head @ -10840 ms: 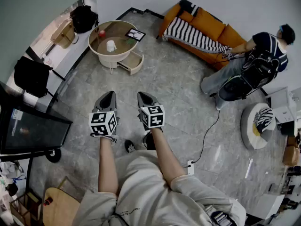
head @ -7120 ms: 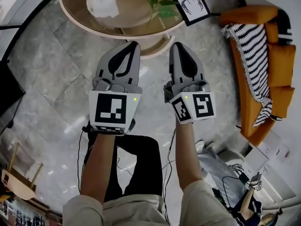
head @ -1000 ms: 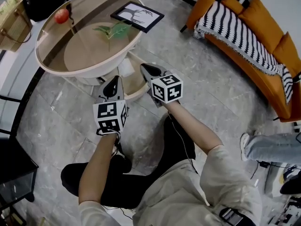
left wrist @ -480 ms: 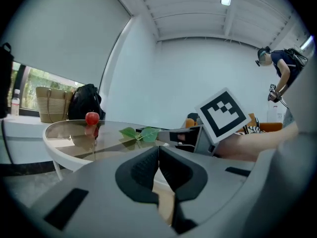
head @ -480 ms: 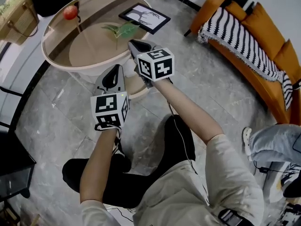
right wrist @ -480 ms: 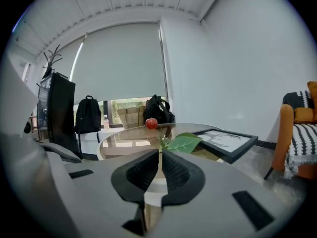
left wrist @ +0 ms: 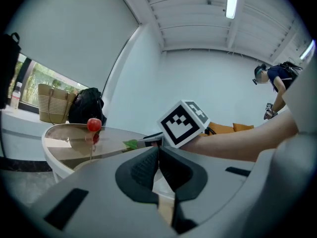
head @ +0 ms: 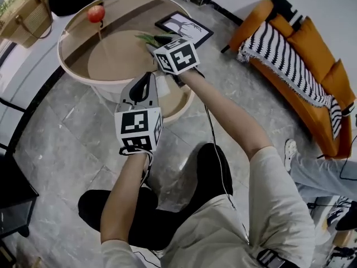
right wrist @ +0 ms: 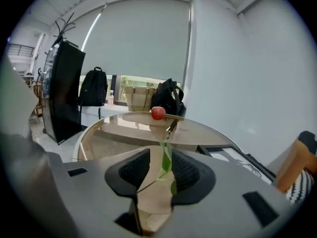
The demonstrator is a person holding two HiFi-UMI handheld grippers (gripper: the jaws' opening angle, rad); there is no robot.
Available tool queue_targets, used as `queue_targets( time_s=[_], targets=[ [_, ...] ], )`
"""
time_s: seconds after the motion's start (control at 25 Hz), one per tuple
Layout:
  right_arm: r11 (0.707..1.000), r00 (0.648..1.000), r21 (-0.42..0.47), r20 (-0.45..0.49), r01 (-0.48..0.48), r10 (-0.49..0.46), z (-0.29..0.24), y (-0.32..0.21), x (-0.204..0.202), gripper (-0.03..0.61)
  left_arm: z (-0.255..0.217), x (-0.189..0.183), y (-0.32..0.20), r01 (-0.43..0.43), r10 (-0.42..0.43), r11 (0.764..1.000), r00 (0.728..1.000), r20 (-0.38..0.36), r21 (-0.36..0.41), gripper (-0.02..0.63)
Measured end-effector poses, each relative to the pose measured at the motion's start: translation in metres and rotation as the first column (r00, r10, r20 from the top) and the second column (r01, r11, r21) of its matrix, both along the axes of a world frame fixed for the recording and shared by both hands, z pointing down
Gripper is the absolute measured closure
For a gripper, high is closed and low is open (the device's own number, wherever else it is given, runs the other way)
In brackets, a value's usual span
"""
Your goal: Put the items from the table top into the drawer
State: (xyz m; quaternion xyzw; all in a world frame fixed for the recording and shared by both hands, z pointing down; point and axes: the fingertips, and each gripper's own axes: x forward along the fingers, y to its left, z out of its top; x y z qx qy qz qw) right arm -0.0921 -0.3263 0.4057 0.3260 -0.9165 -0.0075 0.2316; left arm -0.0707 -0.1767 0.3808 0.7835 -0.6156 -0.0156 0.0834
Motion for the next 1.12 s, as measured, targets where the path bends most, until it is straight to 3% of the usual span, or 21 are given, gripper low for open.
queue_targets(
  time_s=[0.24,0.36,0.44,0.64,0.84,0.96,1.12],
  targets=[
    [0.998,0.986,-0.002,-0.156,-0.057,0.056,0.02,-0.02,-0.016,0.437,-0.009,-0.007,-0.003,-0.028,0.028,0.999,0.998,-0.051,0.017,0.592],
    [0.998,0.982,0.004,-0.178,-0.07,0.069,0.018,-0.023,-0.014,0.519,-0.01,-0.011,-0.004,-0.023,0.025,0.999,0.997,-0.068,0.024,0.592],
    [0.997,0.981,0.013,-0.179,-0.07,0.071,0.017,-0.024,-0.011,0.532,-0.007,-0.012,-0.004,-0.021,0.022,1.0,0.997,-0.077,0.016,0.592],
    [0.998,0.992,0.023,-0.109,-0.063,0.065,0.002,-0.016,-0.001,0.537,-0.001,-0.009,0.0,-0.026,0.026,1.0,0.998,-0.053,0.006,0.592],
    [0.998,0.999,0.057,-0.032,0.001,0.001,-0.019,0.013,0.017,0.537,0.012,0.004,0.003,-0.049,0.048,0.999,0.998,-0.031,-0.022,0.592],
    [0.997,0.999,0.073,-0.015,0.037,-0.036,-0.02,0.036,0.04,0.537,0.022,0.016,0.004,-0.068,0.067,0.997,0.997,-0.025,-0.047,0.592],
    [0.987,0.998,0.161,0.062,0.02,-0.03,-0.025,0.059,0.088,0.537,0.037,0.043,0.006,-0.124,0.125,0.989,0.992,0.002,-0.075,0.592]
  ],
)
